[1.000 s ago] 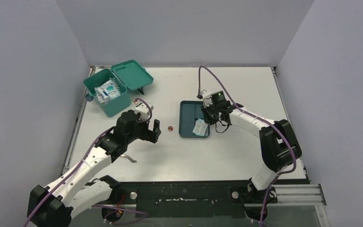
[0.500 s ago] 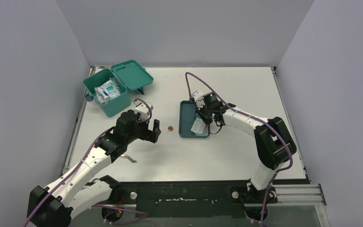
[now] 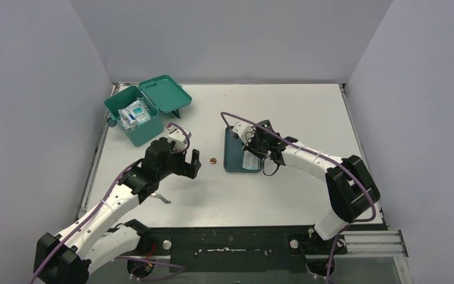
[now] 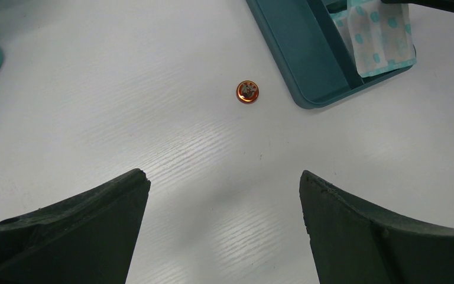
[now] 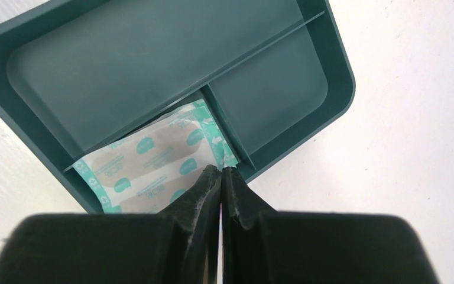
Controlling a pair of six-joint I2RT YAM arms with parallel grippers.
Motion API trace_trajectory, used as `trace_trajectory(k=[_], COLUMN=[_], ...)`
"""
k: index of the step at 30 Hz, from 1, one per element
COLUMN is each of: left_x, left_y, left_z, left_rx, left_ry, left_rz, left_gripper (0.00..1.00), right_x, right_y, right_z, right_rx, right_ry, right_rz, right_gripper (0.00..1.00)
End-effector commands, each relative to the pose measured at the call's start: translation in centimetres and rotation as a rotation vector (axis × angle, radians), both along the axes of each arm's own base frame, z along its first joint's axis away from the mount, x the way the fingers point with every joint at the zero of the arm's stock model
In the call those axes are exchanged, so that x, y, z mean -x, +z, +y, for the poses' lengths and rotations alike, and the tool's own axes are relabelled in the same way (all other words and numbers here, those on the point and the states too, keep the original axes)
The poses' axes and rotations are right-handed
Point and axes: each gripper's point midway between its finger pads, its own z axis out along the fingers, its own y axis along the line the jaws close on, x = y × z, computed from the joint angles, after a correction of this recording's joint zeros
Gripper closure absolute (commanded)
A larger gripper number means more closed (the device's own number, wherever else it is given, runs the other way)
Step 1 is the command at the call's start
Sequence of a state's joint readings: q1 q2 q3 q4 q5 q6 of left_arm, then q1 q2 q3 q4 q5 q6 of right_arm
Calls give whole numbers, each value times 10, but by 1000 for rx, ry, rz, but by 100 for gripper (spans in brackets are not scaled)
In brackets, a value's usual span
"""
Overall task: Organize the medicine kit
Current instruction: Place the medical item at the medicine box compartment.
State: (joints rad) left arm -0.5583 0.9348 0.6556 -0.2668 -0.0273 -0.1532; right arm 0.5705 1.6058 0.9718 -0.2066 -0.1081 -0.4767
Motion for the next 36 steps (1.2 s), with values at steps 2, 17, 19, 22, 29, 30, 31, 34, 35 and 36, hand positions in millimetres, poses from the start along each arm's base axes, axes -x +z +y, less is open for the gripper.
trace_trajectory(k=[2,17,19,22,29,30,31,34,35,36], left_x=[-8,-8,-8,-8,-9,-10,-10,-11,-11,-11], left_y=[22,23,22,21,19,18,17,12,8,6], left_z=[-2,-1,-1,0,6,8,9,12,13,13], left_rx=[28,22,19,16,-4,-7,-10,-25,-33,-37], left_ry=[4,8,8,10,48,56,64,87,95,101], left_rz=[-59,-62,-62,-60,-49,-46,-43,-22,-9,4], left_gripper=[3,3,3,3,3,3,3,3,3,3], right_x=[-12,-28,-31,-32,-27,-25,-22,-10,-7,-3], right_y=[13,6,17,37,66,70,74,87,91,96], right_z=[9,11,11,12,6,7,9,17,19,21], right_rx=[21,19,7,-31,-119,-143,-173,-284,-323,-362], right_ry=[104,71,49,30,-58,-71,-83,-117,-133,-148], right_rz=[-65,-59,-80,-113,-119,-112,-103,-70,-65,-62], right_gripper=[100,93,85,72,54,50,47,34,27,22])
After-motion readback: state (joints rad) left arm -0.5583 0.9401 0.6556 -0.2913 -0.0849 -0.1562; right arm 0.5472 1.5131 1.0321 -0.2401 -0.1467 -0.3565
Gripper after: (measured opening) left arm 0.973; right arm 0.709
